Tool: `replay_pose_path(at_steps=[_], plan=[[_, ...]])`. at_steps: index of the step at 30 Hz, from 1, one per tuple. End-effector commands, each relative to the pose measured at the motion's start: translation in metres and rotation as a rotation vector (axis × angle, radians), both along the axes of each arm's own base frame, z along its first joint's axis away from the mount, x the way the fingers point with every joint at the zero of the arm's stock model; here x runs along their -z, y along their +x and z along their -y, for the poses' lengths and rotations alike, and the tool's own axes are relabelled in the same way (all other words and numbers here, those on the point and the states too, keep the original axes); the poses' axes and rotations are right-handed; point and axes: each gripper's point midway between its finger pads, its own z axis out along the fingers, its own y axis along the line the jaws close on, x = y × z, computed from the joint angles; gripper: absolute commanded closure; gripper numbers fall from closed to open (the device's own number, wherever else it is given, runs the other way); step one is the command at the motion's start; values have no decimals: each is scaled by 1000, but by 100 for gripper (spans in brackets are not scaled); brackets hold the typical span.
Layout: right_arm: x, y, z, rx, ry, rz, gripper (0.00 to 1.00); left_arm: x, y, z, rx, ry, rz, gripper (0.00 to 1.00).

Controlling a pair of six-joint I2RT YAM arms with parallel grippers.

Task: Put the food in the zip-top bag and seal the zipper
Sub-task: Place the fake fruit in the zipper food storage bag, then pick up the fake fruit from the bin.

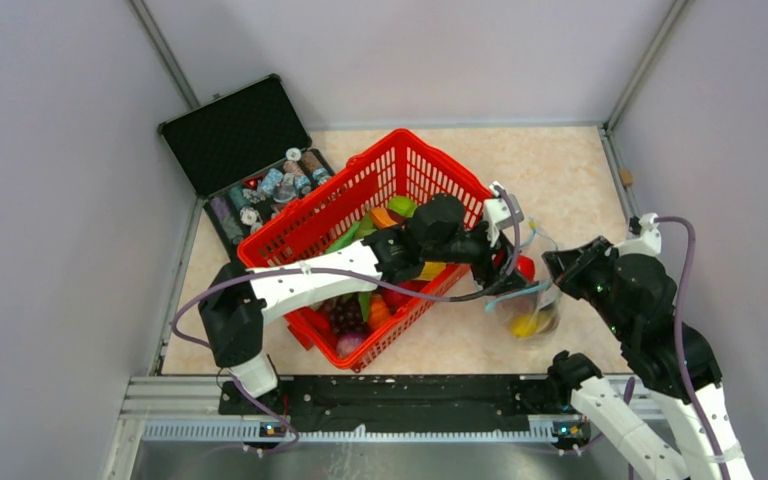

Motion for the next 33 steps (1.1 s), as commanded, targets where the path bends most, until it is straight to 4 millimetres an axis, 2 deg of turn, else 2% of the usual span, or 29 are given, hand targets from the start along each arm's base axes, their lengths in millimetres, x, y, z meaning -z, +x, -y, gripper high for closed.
replay_pose_path(at_steps=[1,3,8,12,17,22,28,30,33], plan=[[-32,-2,3,14,49,94,97,-29,-1,4,15,-49,41,20],[-32,-2,4,21,49,93,97,-30,-1,2,18,-51,43,10],[-29,-3,6,30,45,88,97,-33,-6,0,42,-51,46,2],[-28,-3,7,37,41,86,96,-40,-7,-8,32,-58,66,1],[-26,-2,8,44,39,83,96,-56,-2,-27,-39,-88,110,1],[-24,0,8,45,39,83,96,-66,13,-59,-168,-112,131,1],[-23,0,11,61,34,89,96,-72,31,-109,-387,-111,180,1],[-23,1,10,60,33,88,96,-71,48,-133,-541,-81,158,1],[-23,1,10,58,31,86,96,-65,59,-168,-693,-48,155,1]])
